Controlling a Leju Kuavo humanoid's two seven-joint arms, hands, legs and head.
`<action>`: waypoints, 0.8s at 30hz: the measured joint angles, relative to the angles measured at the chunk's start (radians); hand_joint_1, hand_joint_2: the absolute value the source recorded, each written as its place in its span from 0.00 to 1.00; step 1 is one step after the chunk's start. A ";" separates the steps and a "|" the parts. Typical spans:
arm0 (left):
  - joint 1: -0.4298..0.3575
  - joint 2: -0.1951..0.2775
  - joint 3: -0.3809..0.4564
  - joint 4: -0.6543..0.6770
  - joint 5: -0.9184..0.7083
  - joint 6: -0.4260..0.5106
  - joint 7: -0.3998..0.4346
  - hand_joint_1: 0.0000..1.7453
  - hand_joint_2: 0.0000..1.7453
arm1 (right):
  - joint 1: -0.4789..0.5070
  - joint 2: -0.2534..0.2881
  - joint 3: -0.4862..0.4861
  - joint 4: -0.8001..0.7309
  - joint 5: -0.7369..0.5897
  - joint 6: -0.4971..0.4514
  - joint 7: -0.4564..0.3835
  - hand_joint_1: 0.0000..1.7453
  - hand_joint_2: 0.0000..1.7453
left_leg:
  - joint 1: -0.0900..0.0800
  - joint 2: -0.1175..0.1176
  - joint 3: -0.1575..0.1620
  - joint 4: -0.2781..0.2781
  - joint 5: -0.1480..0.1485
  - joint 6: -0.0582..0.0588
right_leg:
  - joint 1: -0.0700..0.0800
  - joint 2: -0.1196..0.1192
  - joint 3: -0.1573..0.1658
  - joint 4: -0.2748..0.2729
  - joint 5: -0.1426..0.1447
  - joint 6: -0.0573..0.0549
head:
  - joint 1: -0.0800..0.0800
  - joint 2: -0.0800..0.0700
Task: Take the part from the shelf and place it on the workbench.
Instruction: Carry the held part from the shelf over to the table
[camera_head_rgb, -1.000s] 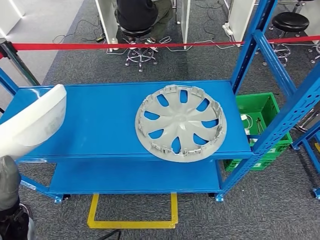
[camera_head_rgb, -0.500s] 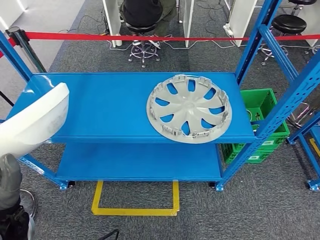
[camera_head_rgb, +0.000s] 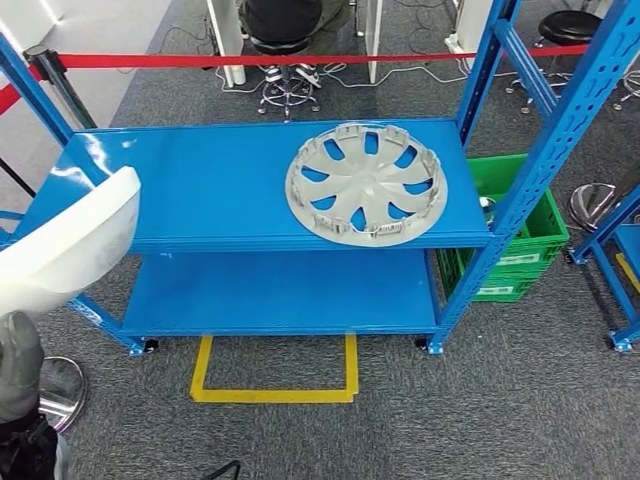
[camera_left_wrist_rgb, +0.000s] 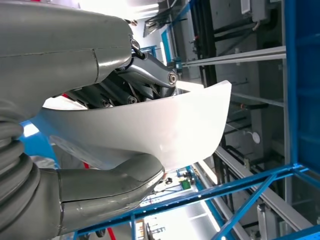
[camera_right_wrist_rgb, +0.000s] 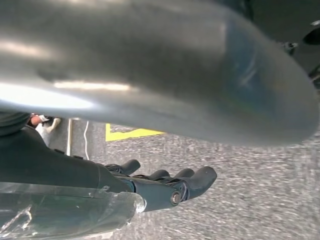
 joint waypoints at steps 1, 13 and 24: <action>0.000 0.000 -0.001 0.000 0.000 0.000 0.000 1.00 1.00 | 0.000 0.000 0.000 0.000 0.000 0.000 0.000 0.00 0.00 | -0.001 -0.001 0.054 -0.077 0.000 0.005 | 0.001 0.001 -0.009 0.002 0.010 0.005 | 0.000 0.000; 0.000 -0.001 -0.009 -0.001 -0.035 -0.013 -0.019 1.00 1.00 | -0.008 -0.003 -0.001 0.053 -0.027 -0.036 -0.092 0.00 0.00 | -0.012 0.003 0.002 -0.183 0.076 0.067 | -0.001 0.001 -0.053 0.285 -0.137 0.043 | 0.008 0.000; 0.006 0.003 -0.054 0.013 -0.059 -0.028 -0.061 1.00 1.00 | -0.038 -0.005 -0.013 0.137 0.048 0.124 -0.017 0.00 0.00 | -0.008 0.001 -0.098 -0.052 0.003 0.015 | 0.007 -0.005 0.127 -0.039 -0.076 -0.014 | 0.001 0.000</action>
